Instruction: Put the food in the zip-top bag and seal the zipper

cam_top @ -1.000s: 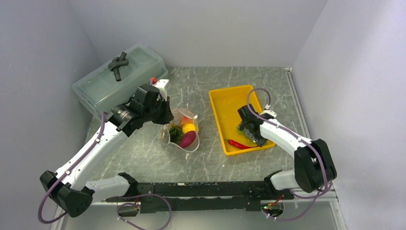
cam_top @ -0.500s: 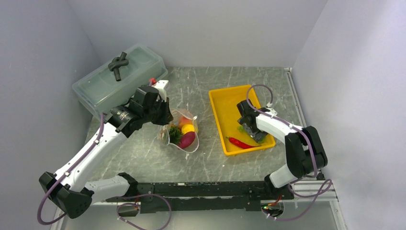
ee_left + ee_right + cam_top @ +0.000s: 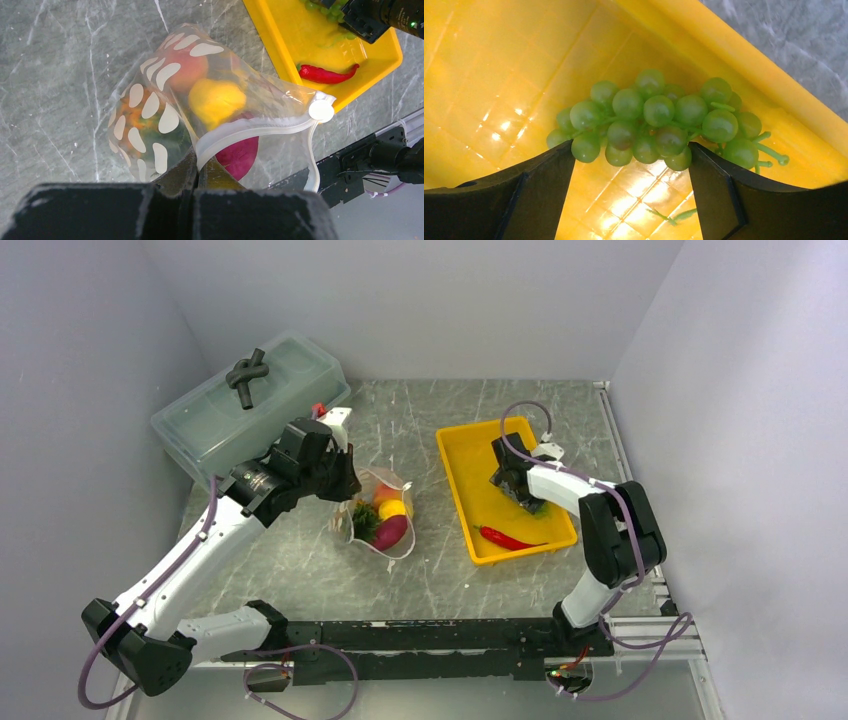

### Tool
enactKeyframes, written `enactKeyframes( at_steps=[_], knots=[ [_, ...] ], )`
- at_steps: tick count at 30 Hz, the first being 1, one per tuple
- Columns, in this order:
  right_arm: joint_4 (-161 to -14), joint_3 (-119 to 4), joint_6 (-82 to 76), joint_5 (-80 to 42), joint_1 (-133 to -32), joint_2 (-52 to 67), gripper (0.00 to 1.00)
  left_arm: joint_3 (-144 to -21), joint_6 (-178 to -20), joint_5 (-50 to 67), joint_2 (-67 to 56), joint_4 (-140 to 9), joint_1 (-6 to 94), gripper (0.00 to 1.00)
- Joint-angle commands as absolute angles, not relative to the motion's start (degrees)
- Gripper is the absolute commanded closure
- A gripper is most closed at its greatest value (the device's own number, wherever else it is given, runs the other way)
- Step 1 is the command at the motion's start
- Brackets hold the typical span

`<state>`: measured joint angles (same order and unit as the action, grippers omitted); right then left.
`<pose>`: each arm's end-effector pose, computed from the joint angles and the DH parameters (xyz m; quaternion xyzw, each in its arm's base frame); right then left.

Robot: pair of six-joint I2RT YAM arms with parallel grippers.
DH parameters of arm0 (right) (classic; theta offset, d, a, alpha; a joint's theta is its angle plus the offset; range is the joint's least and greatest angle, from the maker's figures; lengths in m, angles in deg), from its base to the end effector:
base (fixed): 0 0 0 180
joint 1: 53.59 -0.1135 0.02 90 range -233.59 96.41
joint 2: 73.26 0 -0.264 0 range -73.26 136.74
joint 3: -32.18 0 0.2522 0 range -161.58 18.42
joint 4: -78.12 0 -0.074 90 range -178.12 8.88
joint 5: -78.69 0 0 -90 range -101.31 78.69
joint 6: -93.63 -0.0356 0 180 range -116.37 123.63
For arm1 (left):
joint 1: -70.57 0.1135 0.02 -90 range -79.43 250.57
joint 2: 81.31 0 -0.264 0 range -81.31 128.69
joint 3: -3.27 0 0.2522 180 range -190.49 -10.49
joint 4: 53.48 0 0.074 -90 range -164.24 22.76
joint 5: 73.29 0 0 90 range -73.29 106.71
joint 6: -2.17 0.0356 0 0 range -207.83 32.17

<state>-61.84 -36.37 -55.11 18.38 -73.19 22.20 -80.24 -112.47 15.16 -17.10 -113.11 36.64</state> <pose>0.2990 0.0877 0.1656 0.3655 0.8753 -0.0726 0.3083 0.1876 -0.1273 0.3636 0.0791 0.9040 -0.2161 0.3603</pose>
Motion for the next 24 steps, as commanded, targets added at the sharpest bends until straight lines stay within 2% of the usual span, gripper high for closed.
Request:
enactKeyframes(
  at_steps=[1, 4, 9, 14, 22, 24],
  knots=[
    [-67.7, -38.4, -46.2, 18.4, -72.8, 22.0, 0.2, -80.9, -111.7, 15.7, -18.7, -111.9, 36.8, 1.0],
    [-71.7, -37.7, -40.6, 14.8, -72.8, 21.5, 0.29, -81.2, -111.8, 15.5, -18.6, -111.9, 36.8, 1.0],
    [-80.1, -34.3, -30.1, 5.8, -72.9, 18.7, 0.33, -81.4, -112.0, 15.3, -18.5, -112.0, 36.8, 1.0],
    [-80.6, -33.8, -24.4, -3.8, -73.1, 15.2, 0.36, -81.2, -112.4, 14.7, -18.2, -111.6, 36.9, 1.0],
    [-75.2, -35.0, -20.5, -3.0, -73.5, 5.7, 0.19, -81.1, -112.7, 13.9, -18.0, -111.2, 36.8, 1.0],
    [-72.8, -35.9, -20.1, -0.1, -73.5, 4.8, 0.17, -81.1, -112.8, 13.9, -18.0, -111.1, 36.8, 1.0]
  ],
)
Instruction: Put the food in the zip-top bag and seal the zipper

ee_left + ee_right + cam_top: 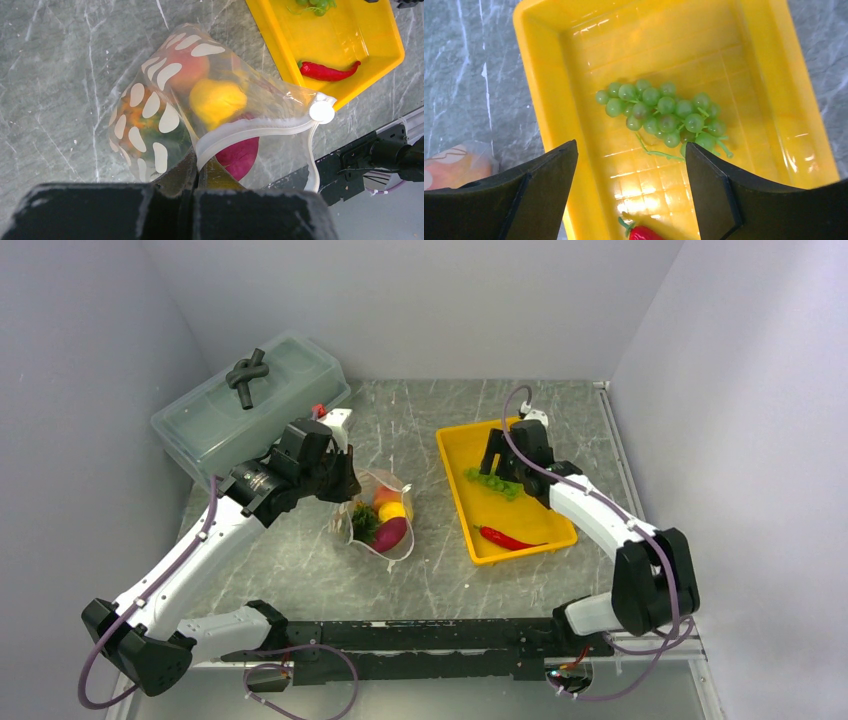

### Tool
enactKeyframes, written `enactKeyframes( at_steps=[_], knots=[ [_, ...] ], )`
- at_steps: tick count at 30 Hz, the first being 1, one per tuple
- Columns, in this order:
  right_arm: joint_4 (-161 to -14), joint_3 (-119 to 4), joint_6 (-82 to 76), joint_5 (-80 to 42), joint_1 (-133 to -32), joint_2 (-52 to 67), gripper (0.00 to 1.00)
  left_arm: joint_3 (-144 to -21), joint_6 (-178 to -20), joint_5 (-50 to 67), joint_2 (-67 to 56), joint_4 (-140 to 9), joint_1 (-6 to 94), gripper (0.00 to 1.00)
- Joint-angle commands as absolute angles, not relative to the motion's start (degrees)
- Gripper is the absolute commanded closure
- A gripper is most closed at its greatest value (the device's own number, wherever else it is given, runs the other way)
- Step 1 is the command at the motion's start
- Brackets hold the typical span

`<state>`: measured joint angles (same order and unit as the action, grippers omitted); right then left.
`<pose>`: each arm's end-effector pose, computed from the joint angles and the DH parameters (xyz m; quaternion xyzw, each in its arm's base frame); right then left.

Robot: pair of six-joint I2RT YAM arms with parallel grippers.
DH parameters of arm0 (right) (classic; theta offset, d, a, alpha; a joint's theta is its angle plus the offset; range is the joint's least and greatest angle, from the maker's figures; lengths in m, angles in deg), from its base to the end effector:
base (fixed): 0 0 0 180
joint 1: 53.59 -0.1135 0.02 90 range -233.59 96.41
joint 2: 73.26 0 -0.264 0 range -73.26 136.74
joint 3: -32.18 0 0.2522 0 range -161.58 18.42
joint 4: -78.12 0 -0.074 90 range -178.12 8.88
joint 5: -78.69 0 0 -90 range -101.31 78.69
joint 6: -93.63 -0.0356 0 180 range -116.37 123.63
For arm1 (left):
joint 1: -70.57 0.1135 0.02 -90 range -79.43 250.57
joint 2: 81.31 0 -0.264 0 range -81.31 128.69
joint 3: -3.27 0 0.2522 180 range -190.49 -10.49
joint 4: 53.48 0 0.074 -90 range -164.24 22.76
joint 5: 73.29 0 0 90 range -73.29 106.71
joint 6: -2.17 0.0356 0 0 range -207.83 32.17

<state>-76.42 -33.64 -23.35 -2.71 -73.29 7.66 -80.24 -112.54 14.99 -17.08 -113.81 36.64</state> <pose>0.2887 0.0977 0.2375 0.0888 0.9020 0.1027 0.4099 0.1869 -0.1270 0.3626 0.0793 0.9066 -0.2148 0.3545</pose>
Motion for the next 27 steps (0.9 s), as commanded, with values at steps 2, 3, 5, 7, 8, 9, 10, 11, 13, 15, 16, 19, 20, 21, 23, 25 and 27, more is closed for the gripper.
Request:
enactKeyframes(
  at_steps=[2, 3, 5, 7, 8, 9, 10, 11, 13, 15, 16, 19, 20, 21, 23, 25, 27],
  knots=[
    [-71.0, -36.5, -19.7, 2.8, -73.5, 4.7, 0.16, -81.1, -112.8, 13.8, -18.1, -110.9, 36.8, 1.0],
    [-70.4, -36.7, -19.6, 3.6, -73.4, 4.9, 0.15, -81.2, -112.8, 13.8, -18.1, -110.9, 36.8, 1.0],
    [-69.5, -36.8, -19.3, 5.6, -73.5, 6.0, 0.15, -81.2, -112.7, 13.8, -18.1, -111.1, 36.8, 1.0],
    [-69.4, -36.7, -18.6, 6.9, -73.4, 7.6, 0.14, -81.3, -112.7, 13.7, -18.2, -111.4, 36.8, 1.0],
    [-69.7, -36.7, -17.9, 7.0, -73.2, 8.7, 0.14, -81.3, -112.7, 13.7, -18.4, -111.4, 36.9, 1.0],
    [-69.7, -37.0, -17.2, 6.7, -73.2, 9.9, 0.13, -81.3, -112.7, 13.6, -18.5, -111.5, 36.9, 1.0],
    [-70.0, -37.3, -16.7, 6.1, -73.1, 11.1, 0.13, -81.3, -112.6, 13.7, -18.7, -111.7, 36.8, 1.0],
    [-70.7, -37.3, -16.4, 5.7, -73.1, 12.0, 0.12, -81.2, -112.5, 13.7, -18.7, -111.8, 36.8, 1.0],
    [-72.7, -36.9, -16.1, 4.7, -73.0, 13.6, 0.11, -81.4, -112.4, 13.9, -19.0, -112.2, 36.8, 1.0],
    [-74.2, -36.4, -16.1, 2.9, -73.0, 15.2, 0.1, -81.4, -112.2, 14.1, -19.3, -112.7, 36.8, 1.0],
    [-74.7, -36.2, -16.2, 2.3, -73.0, 15.7, 0.1, -81.4, -112.2, 14.5, -19.4, -112.9, 36.8, 1.0],
    [-75.7, -35.7, -16.2, 1.6, -73.0, 16.8, 0.1, -81.2, -112.1, 14.9, -19.8, -113.3, 36.9, 1.0],
    [-75.8, -35.6, -16.0, 1.5, -73.0, 17.2, 0.1, -81.1, -112.2, 15.0, -19.9, -113.4, 36.9, 1.0],
    [-75.8, -35.5, -16.0, 1.6, -73.0, 17.5, 0.1, -81.0, -112.2, 15.0, -20.0, -113.4, 36.9, 1.0],
    [-75.7, -35.2, -16.0, 2.2, -72.9, 18.3, 0.1, -81.0, -112.3, 15.0, -20.2, -113.4, 36.8, 1.0],
    [-75.7, -34.5, -16.3, 3.1, -72.9, 18.9, 0.1, -80.7, -112.3, 15.0, -20.3, -113.3, 36.8, 1.0],
    [-76.0, -33.8, -16.5, 4.2, -72.9, 19.3, 0.1, -80.6, -112.3, 15.0, -20.2, -113.2, 36.9, 1.0]
  ],
)
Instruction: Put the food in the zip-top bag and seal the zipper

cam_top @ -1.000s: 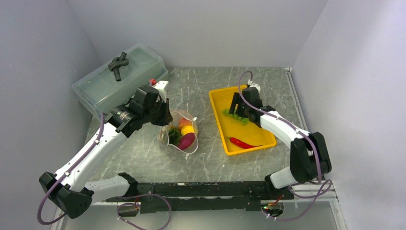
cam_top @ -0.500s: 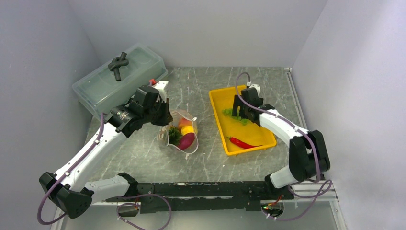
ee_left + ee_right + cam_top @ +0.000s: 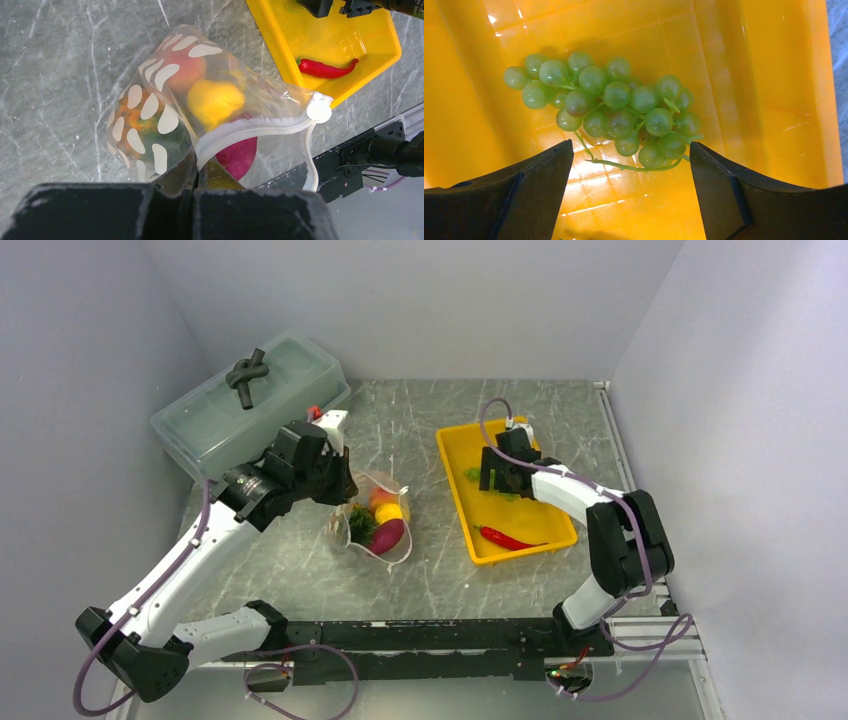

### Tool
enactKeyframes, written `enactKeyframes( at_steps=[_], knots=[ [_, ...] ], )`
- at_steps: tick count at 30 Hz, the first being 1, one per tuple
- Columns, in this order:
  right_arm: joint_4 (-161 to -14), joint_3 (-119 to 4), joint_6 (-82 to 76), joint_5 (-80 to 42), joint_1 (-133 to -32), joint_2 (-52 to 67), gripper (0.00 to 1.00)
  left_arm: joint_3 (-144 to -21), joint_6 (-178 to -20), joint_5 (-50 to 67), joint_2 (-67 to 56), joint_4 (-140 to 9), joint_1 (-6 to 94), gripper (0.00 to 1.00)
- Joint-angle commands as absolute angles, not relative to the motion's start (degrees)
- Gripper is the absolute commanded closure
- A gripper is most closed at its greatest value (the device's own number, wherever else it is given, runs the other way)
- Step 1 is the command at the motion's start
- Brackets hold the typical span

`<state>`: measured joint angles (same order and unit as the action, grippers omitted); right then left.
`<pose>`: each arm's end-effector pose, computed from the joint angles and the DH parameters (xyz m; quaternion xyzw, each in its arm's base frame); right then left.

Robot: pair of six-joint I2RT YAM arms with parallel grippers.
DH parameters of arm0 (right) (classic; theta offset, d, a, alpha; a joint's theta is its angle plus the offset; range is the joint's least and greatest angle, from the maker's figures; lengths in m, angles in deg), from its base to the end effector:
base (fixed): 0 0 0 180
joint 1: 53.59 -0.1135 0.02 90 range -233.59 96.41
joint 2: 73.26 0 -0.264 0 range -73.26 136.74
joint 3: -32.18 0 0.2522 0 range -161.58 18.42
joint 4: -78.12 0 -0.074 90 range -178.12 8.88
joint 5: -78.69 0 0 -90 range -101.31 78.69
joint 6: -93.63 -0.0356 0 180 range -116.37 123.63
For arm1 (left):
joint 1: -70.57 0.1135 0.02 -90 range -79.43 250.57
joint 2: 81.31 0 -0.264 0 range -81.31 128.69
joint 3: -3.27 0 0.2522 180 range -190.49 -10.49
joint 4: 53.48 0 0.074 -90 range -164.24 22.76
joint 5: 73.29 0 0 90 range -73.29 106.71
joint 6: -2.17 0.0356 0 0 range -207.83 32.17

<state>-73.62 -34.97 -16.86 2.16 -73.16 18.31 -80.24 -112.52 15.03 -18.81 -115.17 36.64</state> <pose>0.3069 0.1003 0.1868 0.0451 0.9406 0.0044 0.3366 0.1792 -0.1218 0.3667 0.0793 0.9053 -0.2158 0.3573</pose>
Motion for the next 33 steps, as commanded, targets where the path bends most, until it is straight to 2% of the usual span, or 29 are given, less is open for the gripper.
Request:
enactKeyframes(
  at_steps=[1, 13, 21, 23, 24, 28, 31, 33],
  knots=[
    [-76.3, -33.4, -16.5, 4.6, -72.9, 19.4, 0.1, -80.7, -112.4, 14.8, -20.0, -113.1, 36.8, 1.0],
    [-77.1, -33.7, -17.0, 2.9, -71.8, 22.7, 0.11, -81.2, -113.0, 13.6, -19.4, -112.6, 36.9, 1.0],
    [-76.8, -33.7, -16.8, -0.9, -71.8, 22.8, 0.29, -81.4, -113.1, 13.5, -19.9, -112.9, 36.8, 1.0],
    [-76.6, -33.4, -16.6, -1.3, -71.8, 22.4, 0.38, -81.3, -113.1, 13.5, -19.9, -112.8, 36.8, 1.0],
    [-76.6, -33.4, -16.5, -1.7, -71.8, 22.2, 0.48, -81.3, -113.1, 13.3, -19.8, -112.7, 36.9, 1.0],
    [-75.8, -33.0, -16.2, -2.5, -71.9, 21.5, 0.76, -81.1, -113.4, 12.9, -19.7, -112.3, 36.8, 1.0],
    [-75.5, -32.3, -16.2, -2.3, -72.0, 20.1, 0.84, -81.1, -113.3, 13.1, -19.8, -112.2, 36.8, 1.0],
    [-74.7, -32.0, -16.1, -2.3, -72.3, 18.9, 0.97, -81.0, -113.3, 13.1, -19.9, -112.3, 36.9, 1.0]
  ],
)
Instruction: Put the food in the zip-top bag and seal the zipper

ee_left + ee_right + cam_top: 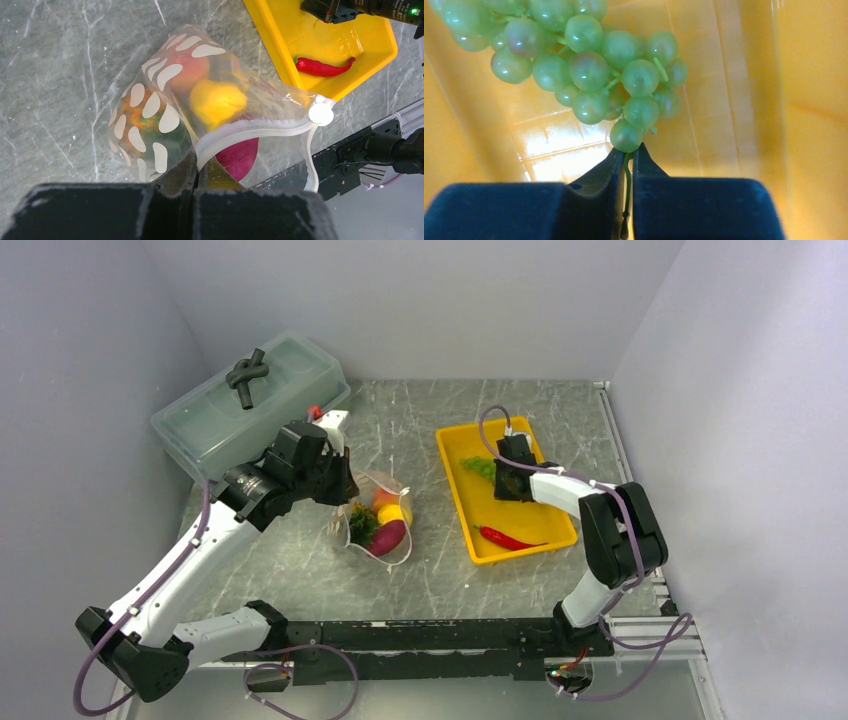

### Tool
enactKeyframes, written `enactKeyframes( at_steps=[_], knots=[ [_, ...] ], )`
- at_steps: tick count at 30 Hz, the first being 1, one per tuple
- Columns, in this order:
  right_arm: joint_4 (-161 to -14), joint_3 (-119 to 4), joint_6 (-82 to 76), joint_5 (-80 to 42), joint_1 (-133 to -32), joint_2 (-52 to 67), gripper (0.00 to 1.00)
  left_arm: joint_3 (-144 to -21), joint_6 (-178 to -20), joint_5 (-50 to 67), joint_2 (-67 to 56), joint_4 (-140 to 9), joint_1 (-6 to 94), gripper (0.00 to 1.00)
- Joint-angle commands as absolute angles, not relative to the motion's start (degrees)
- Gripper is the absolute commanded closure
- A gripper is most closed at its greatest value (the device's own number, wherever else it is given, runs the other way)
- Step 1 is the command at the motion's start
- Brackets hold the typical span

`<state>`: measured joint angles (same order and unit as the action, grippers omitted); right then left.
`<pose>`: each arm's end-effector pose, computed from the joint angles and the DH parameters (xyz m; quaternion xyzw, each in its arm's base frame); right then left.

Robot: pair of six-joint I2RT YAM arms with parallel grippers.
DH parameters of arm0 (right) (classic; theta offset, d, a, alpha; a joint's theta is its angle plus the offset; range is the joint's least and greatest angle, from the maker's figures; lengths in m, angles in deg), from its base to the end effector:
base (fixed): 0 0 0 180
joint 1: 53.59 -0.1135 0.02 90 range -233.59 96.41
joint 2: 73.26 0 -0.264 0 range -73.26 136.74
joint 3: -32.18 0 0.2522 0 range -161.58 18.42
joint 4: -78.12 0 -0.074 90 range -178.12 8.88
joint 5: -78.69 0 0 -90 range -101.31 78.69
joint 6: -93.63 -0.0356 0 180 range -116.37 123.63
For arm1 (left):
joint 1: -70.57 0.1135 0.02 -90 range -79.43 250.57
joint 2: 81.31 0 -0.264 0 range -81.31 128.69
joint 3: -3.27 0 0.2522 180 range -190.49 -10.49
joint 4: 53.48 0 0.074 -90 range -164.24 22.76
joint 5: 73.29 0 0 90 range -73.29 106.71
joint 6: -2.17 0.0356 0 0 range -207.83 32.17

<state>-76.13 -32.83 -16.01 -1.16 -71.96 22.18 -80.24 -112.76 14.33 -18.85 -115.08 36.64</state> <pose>0.3087 0.0959 0.1580 0.0363 0.9527 0.0143 0.3015 0.1789 -0.1221 0.3669 0.0799 0.9046 -0.2219 0.3549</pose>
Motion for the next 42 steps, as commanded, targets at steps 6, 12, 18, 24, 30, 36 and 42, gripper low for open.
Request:
enactKeyframes(
  at_steps=[6, 12, 18, 24, 30, 36, 42],
  knots=[
    [-71.9, -32.1, -16.0, -1.7, -74.0, 13.3, 1.0, -81.0, -113.5, 13.2, -19.8, -112.1, 36.9, 1.0],
    [-68.5, -32.9, -16.4, 0.1, -76.4, 6.5, 1.0, -80.8, -113.7, 13.8, -19.7, -111.9, 36.9, 1.0],
    [-64.6, -34.7, -16.1, 2.7, -78.5, 0.0, 1.0, -80.6, -114.3, 14.7, -19.5, -111.5, 36.8, 1.0],
    [-59.1, -38.8, -15.3, 6.0, -82.5, -5.9, 1.0, -80.8, -115.0, 15.1, -18.2, -111.5, 36.8, 1.0],
    [-54.0, -43.9, -14.1, 9.5, -88.0, -9.4, 1.0, -82.0, -115.2, 16.5, -17.0, -112.1, 36.8, 1.0],
    [-51.0, -50.4, -11.3, 10.9, -92.9, -11.2, 1.0, -83.3, -115.7, 16.5, -15.6, -112.0, 36.8, 1.0],
    [-50.5, -56.3, -7.4, 11.5, -98.0, -12.6, 1.0, -85.2, -117.0, 19.5, -13.9, -113.6, 37.0, 1.0]
  ],
)
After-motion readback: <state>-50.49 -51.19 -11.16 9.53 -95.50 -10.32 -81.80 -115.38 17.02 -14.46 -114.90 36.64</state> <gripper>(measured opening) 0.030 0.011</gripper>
